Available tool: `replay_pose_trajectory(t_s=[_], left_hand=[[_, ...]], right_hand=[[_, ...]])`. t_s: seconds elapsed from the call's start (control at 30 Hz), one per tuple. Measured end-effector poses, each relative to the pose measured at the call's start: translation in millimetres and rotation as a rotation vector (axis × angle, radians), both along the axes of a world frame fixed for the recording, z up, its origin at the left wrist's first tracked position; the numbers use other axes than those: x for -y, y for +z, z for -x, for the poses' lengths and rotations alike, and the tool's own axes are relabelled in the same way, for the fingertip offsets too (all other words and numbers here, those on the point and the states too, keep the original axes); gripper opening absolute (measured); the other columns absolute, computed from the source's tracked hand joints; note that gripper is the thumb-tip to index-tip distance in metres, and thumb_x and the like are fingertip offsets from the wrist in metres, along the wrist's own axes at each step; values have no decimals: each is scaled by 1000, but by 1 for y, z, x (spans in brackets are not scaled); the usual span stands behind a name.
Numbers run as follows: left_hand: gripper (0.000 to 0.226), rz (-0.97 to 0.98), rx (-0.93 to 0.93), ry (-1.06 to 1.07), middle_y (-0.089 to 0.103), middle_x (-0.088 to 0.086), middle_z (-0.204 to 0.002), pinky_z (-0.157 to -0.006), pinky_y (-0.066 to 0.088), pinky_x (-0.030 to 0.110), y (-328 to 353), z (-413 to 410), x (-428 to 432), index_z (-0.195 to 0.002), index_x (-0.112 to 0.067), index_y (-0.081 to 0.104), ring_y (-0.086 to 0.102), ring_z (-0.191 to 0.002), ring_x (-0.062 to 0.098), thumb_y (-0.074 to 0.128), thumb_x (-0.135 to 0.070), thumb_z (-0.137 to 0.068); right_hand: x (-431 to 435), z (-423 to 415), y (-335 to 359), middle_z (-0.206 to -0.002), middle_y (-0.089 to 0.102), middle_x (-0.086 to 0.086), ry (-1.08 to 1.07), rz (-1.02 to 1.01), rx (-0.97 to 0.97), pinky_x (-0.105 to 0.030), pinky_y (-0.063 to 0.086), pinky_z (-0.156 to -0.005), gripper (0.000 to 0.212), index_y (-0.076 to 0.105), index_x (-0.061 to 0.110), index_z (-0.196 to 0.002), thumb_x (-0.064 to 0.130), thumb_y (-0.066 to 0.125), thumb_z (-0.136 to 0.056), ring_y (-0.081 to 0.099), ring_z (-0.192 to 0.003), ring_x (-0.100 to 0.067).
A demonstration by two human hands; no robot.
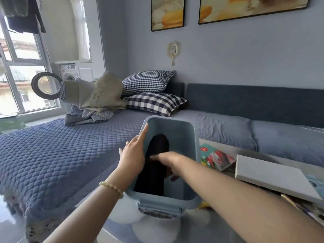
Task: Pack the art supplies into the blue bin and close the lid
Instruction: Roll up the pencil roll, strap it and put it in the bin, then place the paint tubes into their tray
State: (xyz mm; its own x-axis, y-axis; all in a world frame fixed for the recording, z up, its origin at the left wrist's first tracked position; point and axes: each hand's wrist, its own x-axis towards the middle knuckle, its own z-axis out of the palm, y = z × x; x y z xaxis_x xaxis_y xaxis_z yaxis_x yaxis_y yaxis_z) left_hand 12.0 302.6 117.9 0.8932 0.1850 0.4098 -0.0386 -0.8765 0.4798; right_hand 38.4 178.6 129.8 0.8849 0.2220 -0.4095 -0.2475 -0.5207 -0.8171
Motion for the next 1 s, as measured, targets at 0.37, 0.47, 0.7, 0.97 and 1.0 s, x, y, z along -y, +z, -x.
replay_pose_trajectory(t_s=[0.37, 0.47, 0.7, 0.97, 1.0], left_hand=[[86, -131, -123, 138, 47, 1, -111, -106, 28, 58, -8, 7, -9, -147, -45, -5, 50, -108, 25, 40, 1, -91], [86, -204, -182, 164, 46, 5, -117, -111, 18, 60, -5, 4, -6, -149, -43, -5, 45, -120, 30, 40, 1, -91], [87, -240, -331, 77, 47, 9, -127, -107, 26, 60, -3, -31, -10, -149, -45, 4, 48, -120, 32, 41, 5, -88], [79, -215, -390, 16, 55, 13, -120, -99, 37, 60, -14, -62, -19, -150, -41, 10, 47, -84, 23, 37, 2, -90], [77, -212, -399, 13, 55, 14, -123, -99, 37, 61, -15, -64, -21, -150, -40, 9, 48, -87, 26, 37, 0, -91]], right_hand=[[-9, -7, -40, -149, 38, -11, 46, 129, 23, -32, 31, -109, 83, 35, 6, -144, 57, 58, -83, 37, -136, -27], [-16, -9, -43, -147, 40, -11, 91, 99, 44, -33, 31, -112, 114, 37, 6, -143, 72, 69, -56, 39, -135, -25], [14, -32, -3, -132, 54, -9, -110, -74, 255, -30, 40, -98, 52, 52, 3, -130, 38, 56, -91, 51, -121, -26], [137, -34, 43, -96, 56, -1, -214, -449, 281, -25, 46, -70, 13, 58, 12, -105, 19, 50, -97, 58, -84, -16], [159, -32, 43, -92, 56, 0, -244, -459, 286, -25, 46, -70, 10, 59, 14, -97, 18, 49, -97, 58, -80, -15]])
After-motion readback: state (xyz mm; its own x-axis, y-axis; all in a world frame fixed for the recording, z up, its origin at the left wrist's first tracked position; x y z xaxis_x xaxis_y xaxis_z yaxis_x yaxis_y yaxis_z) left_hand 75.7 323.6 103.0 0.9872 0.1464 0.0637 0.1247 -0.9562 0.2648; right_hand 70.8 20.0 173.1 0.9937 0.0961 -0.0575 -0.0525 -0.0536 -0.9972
